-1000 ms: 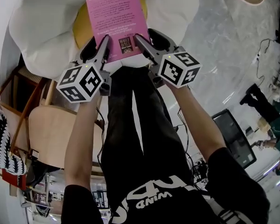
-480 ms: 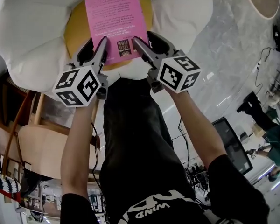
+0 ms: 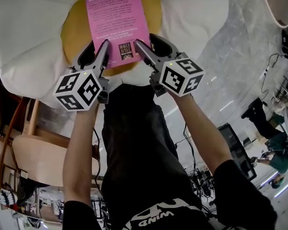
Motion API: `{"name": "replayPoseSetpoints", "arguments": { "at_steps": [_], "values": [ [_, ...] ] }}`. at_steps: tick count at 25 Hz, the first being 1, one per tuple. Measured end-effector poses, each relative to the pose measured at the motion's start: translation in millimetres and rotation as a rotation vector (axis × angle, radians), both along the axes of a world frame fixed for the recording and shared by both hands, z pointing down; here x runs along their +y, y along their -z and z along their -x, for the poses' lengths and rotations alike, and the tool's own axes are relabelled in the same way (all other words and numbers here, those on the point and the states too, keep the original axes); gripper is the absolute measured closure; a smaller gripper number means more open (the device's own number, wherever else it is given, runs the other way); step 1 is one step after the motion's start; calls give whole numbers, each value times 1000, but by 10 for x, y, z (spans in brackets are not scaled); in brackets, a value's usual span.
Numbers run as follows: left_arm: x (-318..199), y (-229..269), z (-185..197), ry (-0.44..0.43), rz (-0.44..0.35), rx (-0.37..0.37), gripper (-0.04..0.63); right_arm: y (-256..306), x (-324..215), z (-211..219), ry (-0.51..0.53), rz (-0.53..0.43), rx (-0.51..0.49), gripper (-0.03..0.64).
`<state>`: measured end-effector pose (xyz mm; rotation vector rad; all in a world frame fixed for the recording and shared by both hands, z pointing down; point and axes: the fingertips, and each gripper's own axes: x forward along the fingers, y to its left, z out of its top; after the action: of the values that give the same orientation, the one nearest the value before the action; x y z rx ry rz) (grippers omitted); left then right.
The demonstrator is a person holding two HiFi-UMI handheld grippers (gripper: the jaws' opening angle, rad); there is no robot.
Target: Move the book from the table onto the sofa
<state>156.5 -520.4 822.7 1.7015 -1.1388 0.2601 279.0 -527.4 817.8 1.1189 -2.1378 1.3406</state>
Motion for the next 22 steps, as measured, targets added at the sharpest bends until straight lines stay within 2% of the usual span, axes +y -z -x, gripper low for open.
{"name": "replayPoseSetpoints", "arguments": {
  "at_steps": [9,22],
  "values": [
    [56,-183,23,-16,7,-37,422,-229,78,32,31,20,28,407],
    [65,-450,36,-32,20,-96,426,-543,74,49,24,46,57,416]
  ]
}}
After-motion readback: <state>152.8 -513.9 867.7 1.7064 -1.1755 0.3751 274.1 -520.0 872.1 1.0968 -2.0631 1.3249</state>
